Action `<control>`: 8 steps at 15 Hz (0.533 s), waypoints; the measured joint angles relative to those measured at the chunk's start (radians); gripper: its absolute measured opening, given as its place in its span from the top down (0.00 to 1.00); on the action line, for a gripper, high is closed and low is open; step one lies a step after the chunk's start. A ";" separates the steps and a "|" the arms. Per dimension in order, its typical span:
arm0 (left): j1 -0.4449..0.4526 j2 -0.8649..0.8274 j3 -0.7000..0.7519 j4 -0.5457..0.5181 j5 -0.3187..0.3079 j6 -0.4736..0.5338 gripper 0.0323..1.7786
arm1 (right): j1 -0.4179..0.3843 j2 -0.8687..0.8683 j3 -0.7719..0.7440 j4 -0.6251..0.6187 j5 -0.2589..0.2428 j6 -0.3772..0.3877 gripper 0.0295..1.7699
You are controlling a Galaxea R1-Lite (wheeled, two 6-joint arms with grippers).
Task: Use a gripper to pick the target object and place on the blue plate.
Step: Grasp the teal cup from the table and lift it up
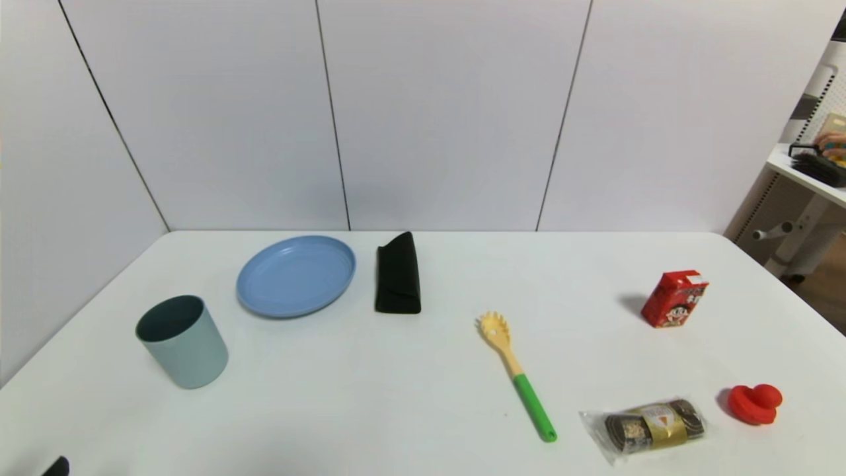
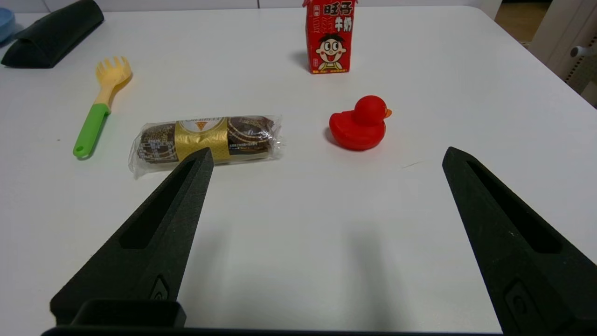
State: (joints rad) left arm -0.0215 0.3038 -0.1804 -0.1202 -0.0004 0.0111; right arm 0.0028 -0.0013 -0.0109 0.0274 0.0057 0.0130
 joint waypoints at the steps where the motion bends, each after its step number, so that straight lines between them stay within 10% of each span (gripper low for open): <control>1: -0.003 0.061 -0.056 -0.013 -0.001 0.001 0.05 | 0.000 0.000 0.000 0.000 0.000 0.001 0.04; 8: -0.020 0.496 -0.181 -0.225 -0.091 0.025 0.05 | 0.000 0.000 0.000 0.000 0.000 0.001 0.04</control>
State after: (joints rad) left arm -0.0417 0.7994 -0.3611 -0.3453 -0.0919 0.0364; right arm 0.0028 -0.0013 -0.0109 0.0274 0.0062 0.0138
